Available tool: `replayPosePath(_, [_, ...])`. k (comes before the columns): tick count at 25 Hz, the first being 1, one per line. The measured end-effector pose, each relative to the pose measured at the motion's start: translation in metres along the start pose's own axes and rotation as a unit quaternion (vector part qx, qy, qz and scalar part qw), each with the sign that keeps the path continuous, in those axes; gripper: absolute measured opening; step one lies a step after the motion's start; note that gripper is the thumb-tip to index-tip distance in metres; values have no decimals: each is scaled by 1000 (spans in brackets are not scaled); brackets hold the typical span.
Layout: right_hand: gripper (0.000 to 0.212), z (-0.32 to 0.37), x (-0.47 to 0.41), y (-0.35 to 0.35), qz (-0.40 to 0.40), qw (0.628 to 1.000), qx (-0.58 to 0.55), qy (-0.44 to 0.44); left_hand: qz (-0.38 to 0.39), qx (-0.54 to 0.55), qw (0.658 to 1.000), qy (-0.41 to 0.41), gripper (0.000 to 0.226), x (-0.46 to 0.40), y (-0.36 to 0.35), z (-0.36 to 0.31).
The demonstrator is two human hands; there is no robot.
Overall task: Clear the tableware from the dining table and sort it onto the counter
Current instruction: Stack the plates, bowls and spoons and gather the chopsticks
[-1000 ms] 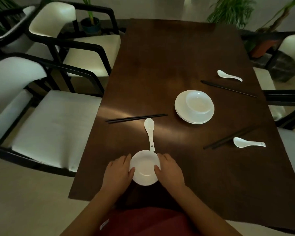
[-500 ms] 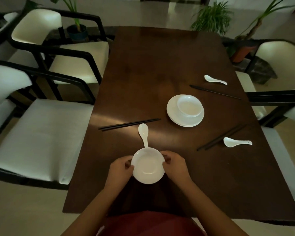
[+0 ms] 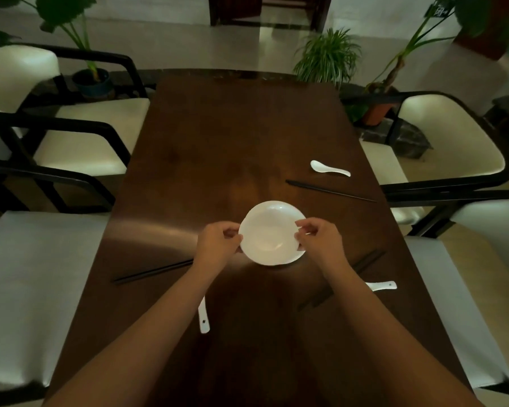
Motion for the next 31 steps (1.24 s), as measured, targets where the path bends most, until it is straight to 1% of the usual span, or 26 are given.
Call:
replayPosePath(4, [17,9,-56,10,-6,1000,17,-11,2,-19,999,28,22,-51,-29,-3])
replayPosePath(9, [18,-5,-101,3,7,999,36,-34,-8,-55,998,38,24,-74,-56,8])
replayPosePath(16, [38,-25,-116,-10,25,996,55,-65,9,-117,993,24,28,-78,-72,24])
replayPosePath(19, [37,-29,-119,-14,38,994,67,-74,9,-118,993,31,32,-77,-72,28])
replayPosePath(21, [35,-34,-121,-16,46,993,75,-83,21,-117,991,59,35,-76,-74,33])
replayPosePath(23, [32,-43,-121,-17,63,990,39,-124,36,-70,990,121,32,-74,-79,42])
replayPosePath(25, [32,-46,-120,-21,73,986,3,-148,26,7,984,174,27,-71,-82,49])
replayPosePath(27, [33,-45,-121,-24,75,987,-10,-142,9,46,981,186,26,-72,-81,53])
replayPosePath(31, [34,-40,-116,-26,83,988,-25,-128,-26,88,977,192,25,-66,-75,53])
Point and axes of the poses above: each hand's wrist, its own x-axis away from the middle knuckle, its own y-axis out of the back of the hand, z = x × y, the point moved 7 cm from there along -x, towards the middle knuckle, and after that the axes turned 15 degrees about -y, right-handed, at the moved point
